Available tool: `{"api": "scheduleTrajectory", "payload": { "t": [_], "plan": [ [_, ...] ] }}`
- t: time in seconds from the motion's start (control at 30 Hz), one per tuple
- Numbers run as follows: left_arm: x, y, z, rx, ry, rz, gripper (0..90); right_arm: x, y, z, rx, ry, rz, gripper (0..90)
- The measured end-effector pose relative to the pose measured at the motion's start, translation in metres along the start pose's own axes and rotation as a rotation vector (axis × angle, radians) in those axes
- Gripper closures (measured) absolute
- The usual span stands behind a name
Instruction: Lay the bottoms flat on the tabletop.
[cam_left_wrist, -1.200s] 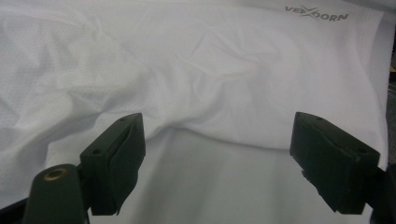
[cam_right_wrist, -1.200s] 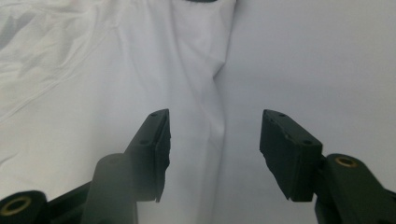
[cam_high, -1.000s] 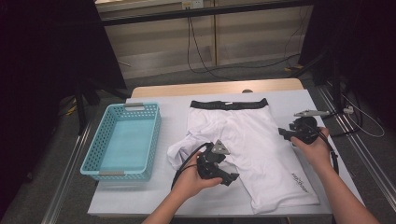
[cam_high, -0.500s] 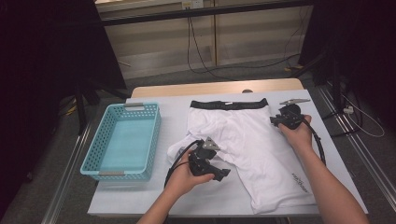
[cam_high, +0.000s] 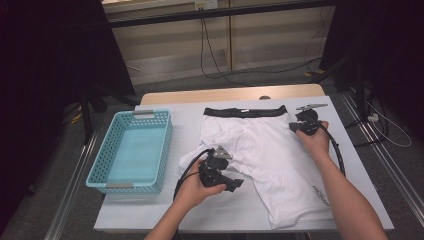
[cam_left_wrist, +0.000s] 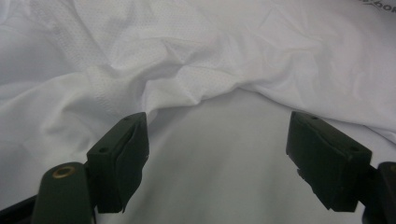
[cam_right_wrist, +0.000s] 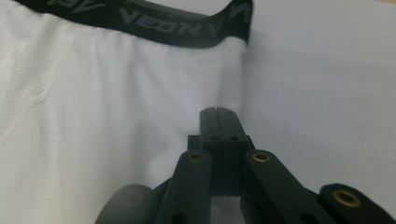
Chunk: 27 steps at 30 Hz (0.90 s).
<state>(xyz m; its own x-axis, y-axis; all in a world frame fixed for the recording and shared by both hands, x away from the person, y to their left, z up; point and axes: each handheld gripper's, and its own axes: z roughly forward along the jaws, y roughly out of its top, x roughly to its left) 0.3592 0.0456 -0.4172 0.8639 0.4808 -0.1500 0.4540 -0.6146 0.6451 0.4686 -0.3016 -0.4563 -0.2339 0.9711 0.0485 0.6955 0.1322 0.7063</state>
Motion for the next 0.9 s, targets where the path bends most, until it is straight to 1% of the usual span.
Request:
{"api": "scheduleTrajectory", "payload": {
  "t": [0.03,0.1,0.17,0.2,0.23,0.27,0.3,0.33,0.37,0.4,0.43,0.47,0.5,0.53,0.57,0.6,0.7,0.73,0.77,0.83,0.87,0.9],
  "plan": [
    [0.001,0.000,-0.001,-0.001,0.003,-0.003,21.6,-0.004,0.000,0.000,0.001,-0.007,0.002,90.0],
    [0.002,0.000,-0.003,-0.008,0.007,-0.008,21.7,-0.013,-0.002,-0.001,0.004,-0.003,0.028,90.0],
    [0.003,0.000,-0.003,-0.004,0.009,-0.008,21.7,-0.019,-0.004,-0.002,-0.013,0.013,0.066,90.0],
    [0.002,0.000,-0.004,-0.004,0.011,-0.008,21.7,-0.019,-0.003,-0.003,-0.027,0.025,0.075,90.0],
    [0.002,0.000,-0.003,-0.003,0.013,-0.006,21.7,-0.019,-0.002,-0.003,-0.043,0.035,0.079,84.8],
    [0.002,0.000,-0.003,-0.002,0.013,-0.006,21.6,-0.016,-0.001,-0.004,-0.056,0.019,0.081,75.1],
    [0.002,-0.001,-0.003,-0.004,0.013,-0.009,21.6,-0.013,0.000,-0.003,-0.067,0.008,0.059,73.0],
    [0.002,-0.001,-0.003,-0.005,0.013,-0.010,21.5,-0.010,0.001,-0.002,-0.071,0.027,0.048,72.3],
    [0.001,-0.001,-0.003,-0.003,0.014,-0.010,21.4,-0.006,0.002,-0.001,-0.067,0.035,0.041,68.9],
    [0.001,-0.001,-0.004,-0.002,0.015,-0.009,21.3,-0.003,0.002,0.000,-0.064,0.029,0.035,64.0],
    [0.001,-0.001,-0.004,0.000,0.016,-0.006,21.3,-0.001,0.002,0.003,-0.054,0.027,0.029,63.6],
    [0.001,-0.001,-0.004,-0.001,0.016,-0.006,21.3,0.002,0.001,0.005,-0.039,0.027,0.017,66.1],
    [0.001,-0.001,-0.004,0.000,0.018,-0.005,21.3,0.004,0.000,0.007,-0.038,0.019,-0.001,67.8],
    [0.000,-0.002,-0.004,-0.002,0.021,-0.008,21.3,0.005,0.000,0.008,-0.039,0.003,-0.007,71.7],
    [0.000,-0.002,-0.004,-0.001,0.020,-0.009,21.3,0.005,0.000,0.008,-0.041,-0.004,-0.009,86.1],
    [0.000,-0.002,-0.004,-0.001,0.019,-0.009,21.3,0.005,0.001,0.008,-0.037,0.016,-0.010,90.0],
    [0.000,-0.001,-0.005,-0.001,0.023,-0.007,21.3,0.004,0.004,0.008,-0.020,0.016,-0.007,90.0],
    [0.001,-0.001,-0.006,-0.002,0.022,-0.005,21.3,0.002,0.006,0.008,-0.025,0.009,-0.003,90.0],
    [0.001,-0.001,-0.007,-0.004,0.023,-0.001,21.3,-0.001,0.007,0.007,-0.030,0.008,0.004,90.0],
    [0.002,-0.001,-0.009,-0.011,0.029,-0.006,21.6,-0.007,0.009,0.005,-0.031,-0.004,0.009,90.0],
    [0.003,-0.001,-0.010,-0.013,0.024,-0.006,21.6,-0.011,0.011,0.005,-0.033,-0.010,0.013,90.0],
    [0.003,-0.001,-0.011,-0.013,0.027,-0.006,21.7,-0.014,0.012,0.005,-0.033,-0.006,0.031,90.0]
  ]
}}
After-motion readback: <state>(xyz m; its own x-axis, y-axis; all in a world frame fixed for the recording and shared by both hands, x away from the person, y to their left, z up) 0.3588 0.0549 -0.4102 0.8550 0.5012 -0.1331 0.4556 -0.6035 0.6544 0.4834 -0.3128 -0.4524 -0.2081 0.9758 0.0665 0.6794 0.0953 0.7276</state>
